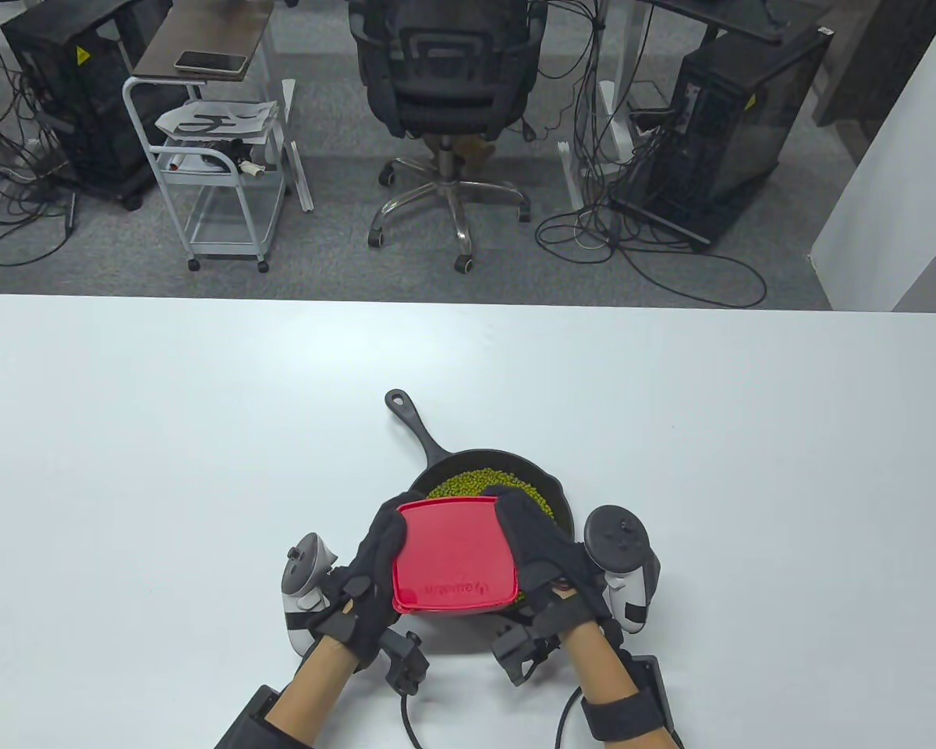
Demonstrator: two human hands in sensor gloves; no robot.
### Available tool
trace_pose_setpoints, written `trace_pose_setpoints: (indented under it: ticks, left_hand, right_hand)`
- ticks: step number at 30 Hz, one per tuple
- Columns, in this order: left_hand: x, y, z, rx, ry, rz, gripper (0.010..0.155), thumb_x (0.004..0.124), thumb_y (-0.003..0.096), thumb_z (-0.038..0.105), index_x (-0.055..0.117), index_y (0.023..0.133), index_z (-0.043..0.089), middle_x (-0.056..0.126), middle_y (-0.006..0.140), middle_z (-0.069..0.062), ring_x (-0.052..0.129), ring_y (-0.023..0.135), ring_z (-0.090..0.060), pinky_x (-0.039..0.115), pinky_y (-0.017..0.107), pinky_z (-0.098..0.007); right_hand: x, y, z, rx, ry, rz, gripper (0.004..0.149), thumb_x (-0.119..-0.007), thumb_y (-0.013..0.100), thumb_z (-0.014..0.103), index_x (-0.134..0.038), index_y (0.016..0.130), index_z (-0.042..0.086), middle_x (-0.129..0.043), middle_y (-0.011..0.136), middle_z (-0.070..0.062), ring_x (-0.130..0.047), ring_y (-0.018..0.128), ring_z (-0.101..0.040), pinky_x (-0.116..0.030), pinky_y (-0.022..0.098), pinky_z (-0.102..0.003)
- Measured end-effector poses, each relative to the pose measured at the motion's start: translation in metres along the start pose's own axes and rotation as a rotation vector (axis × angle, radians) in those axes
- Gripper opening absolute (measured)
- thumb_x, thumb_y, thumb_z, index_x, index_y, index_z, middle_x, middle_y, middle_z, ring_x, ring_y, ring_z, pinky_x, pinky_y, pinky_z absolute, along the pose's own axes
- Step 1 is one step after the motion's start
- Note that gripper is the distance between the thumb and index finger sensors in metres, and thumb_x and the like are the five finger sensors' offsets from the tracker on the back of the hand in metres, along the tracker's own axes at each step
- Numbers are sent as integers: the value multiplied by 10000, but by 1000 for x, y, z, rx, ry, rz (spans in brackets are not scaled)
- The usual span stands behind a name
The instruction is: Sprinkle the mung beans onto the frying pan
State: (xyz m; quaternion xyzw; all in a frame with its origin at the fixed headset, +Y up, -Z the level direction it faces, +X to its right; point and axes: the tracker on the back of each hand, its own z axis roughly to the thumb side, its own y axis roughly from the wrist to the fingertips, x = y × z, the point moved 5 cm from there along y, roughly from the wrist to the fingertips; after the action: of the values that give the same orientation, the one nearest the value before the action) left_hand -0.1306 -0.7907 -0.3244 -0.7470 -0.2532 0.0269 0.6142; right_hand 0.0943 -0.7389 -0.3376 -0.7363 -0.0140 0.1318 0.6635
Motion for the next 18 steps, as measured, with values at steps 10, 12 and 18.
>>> trace_pose_setpoints:
  ticks: [10, 12, 18]
  left_hand:
    - [-7, 2, 1, 11, -8, 42, 601, 579, 502, 727, 575, 1047, 474, 623, 1040, -153, 911, 681, -367, 879, 401, -450]
    - [-10, 2, 0, 7, -24, 48, 601, 582, 506, 722, 573, 1054, 475, 604, 1050, -154, 891, 696, -375, 864, 415, -459]
    - [-24, 2, 2, 6, -31, 76, 615, 591, 504, 725, 582, 1058, 458, 610, 1053, -150, 891, 689, -375, 863, 407, -457]
  right_hand:
    - [-5, 1, -6, -5, 25, 20, 533, -522, 615, 605, -627, 1052, 318, -681, 995, -215, -787, 721, -503, -795, 467, -407]
    - [-8, 2, -7, -12, 19, 57, 608, -516, 610, 613, -549, 1107, 264, -642, 1033, -225, -772, 728, -517, -788, 470, -424]
    - [-26, -5, -9, -8, -57, 232, 740, -510, 613, 627, -215, 1179, 252, -613, 1066, -285, -792, 707, -529, -799, 450, -427]
